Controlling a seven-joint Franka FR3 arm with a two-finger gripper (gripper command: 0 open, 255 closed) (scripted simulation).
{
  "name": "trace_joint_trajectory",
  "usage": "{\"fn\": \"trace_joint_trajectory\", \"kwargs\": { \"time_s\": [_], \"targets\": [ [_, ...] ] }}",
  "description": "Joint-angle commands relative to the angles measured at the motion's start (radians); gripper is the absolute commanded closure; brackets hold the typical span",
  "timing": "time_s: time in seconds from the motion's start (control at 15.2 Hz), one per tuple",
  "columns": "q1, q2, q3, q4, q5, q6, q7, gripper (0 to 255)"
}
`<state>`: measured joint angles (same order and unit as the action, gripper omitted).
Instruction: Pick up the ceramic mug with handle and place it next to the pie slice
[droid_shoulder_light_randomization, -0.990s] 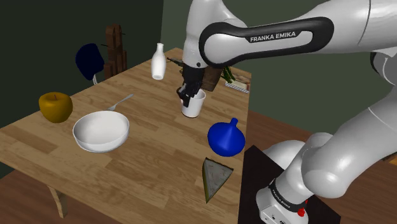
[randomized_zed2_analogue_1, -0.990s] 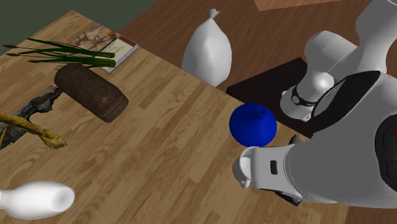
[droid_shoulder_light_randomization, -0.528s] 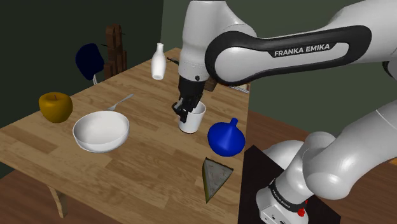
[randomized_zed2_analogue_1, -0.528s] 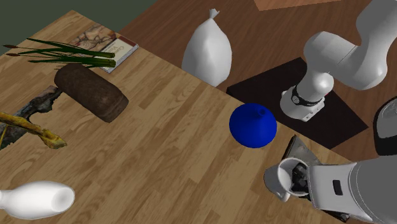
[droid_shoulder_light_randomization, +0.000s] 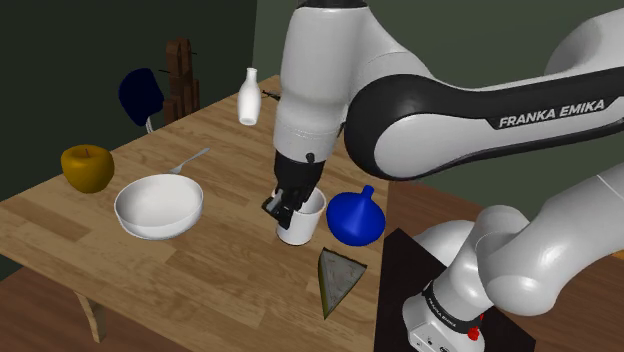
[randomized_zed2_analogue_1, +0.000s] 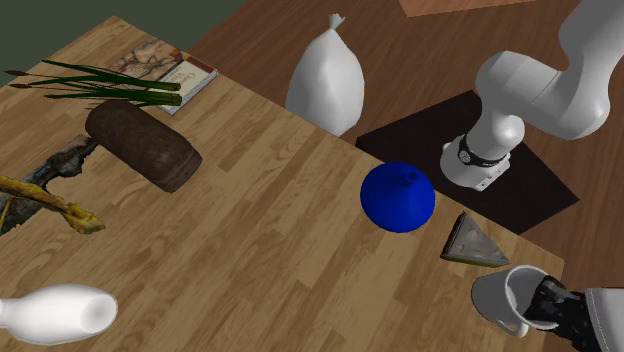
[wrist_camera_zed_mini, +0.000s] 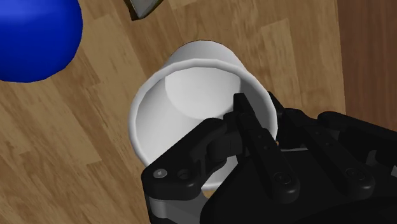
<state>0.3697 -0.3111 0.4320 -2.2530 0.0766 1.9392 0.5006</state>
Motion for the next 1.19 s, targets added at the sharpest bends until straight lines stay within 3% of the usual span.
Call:
{"fn": "trace_joint_trajectory", "kwargs": {
  "time_s": [0.0,0.13,1.12],
  "targets": [
    [0.021,0.005,0.036,0.013,0.01,-0.007,0.054,255],
    [0.036,0.008,0.064,0.021,0.018,-0.011,0.094,255],
    [0.032,0.089,0.096,-0.116,-0.007,0.2,0.127,255]
  ]
}}
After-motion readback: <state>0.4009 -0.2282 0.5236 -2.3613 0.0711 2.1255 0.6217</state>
